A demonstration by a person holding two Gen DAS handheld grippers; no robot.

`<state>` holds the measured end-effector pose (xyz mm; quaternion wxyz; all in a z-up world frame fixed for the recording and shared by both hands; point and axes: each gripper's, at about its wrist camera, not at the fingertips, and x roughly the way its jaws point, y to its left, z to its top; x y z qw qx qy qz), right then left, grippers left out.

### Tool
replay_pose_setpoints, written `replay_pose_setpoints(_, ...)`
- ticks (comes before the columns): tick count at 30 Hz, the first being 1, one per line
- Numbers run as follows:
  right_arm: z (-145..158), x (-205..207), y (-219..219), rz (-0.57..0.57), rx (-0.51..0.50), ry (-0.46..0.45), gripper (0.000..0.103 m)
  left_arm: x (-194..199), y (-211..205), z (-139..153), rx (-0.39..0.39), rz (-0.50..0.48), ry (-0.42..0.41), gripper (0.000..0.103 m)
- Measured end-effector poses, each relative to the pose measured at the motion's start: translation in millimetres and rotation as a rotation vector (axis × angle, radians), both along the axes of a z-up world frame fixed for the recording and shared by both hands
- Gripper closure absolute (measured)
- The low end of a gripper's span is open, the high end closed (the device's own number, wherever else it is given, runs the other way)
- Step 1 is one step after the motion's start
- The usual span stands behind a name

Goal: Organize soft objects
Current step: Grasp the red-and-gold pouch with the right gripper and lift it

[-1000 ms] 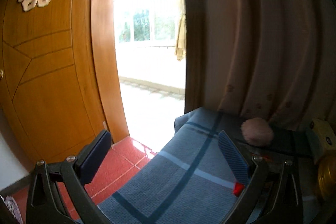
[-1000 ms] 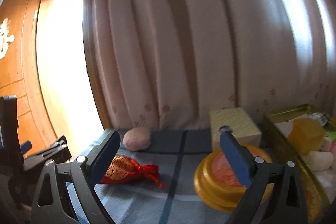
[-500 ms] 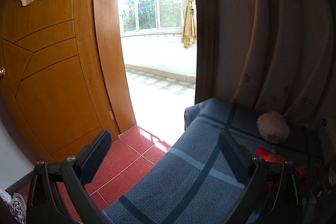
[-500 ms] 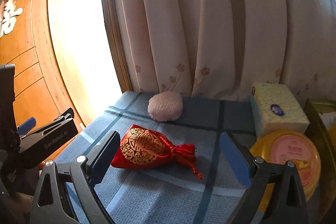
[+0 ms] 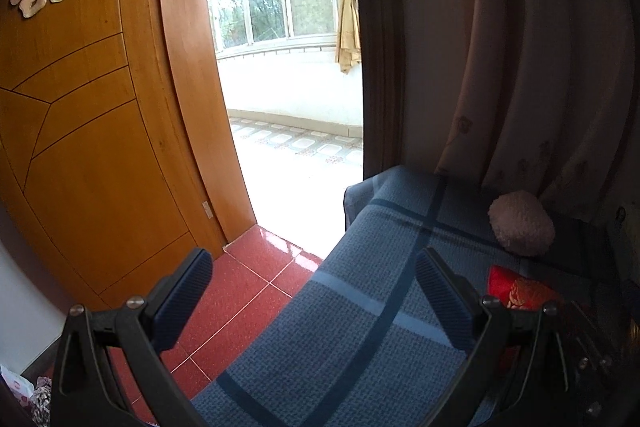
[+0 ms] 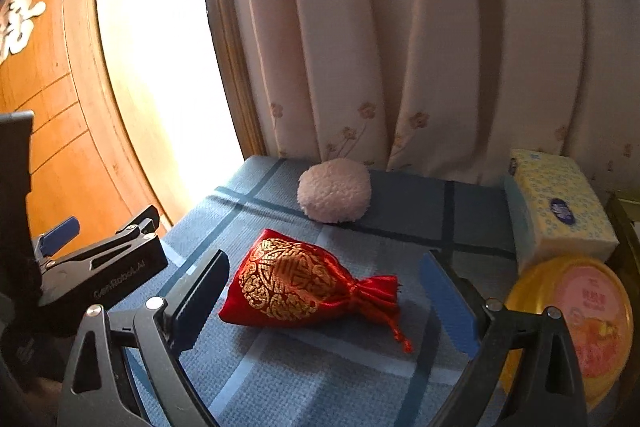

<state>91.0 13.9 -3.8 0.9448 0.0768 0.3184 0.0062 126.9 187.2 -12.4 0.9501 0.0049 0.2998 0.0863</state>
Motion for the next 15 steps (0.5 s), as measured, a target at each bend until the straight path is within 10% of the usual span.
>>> replay_pose_setpoints(15,-41,64,17,0.12,-0.006,0.288,0.015,11,1,-7,0.018,0.037,0.095,0.001)
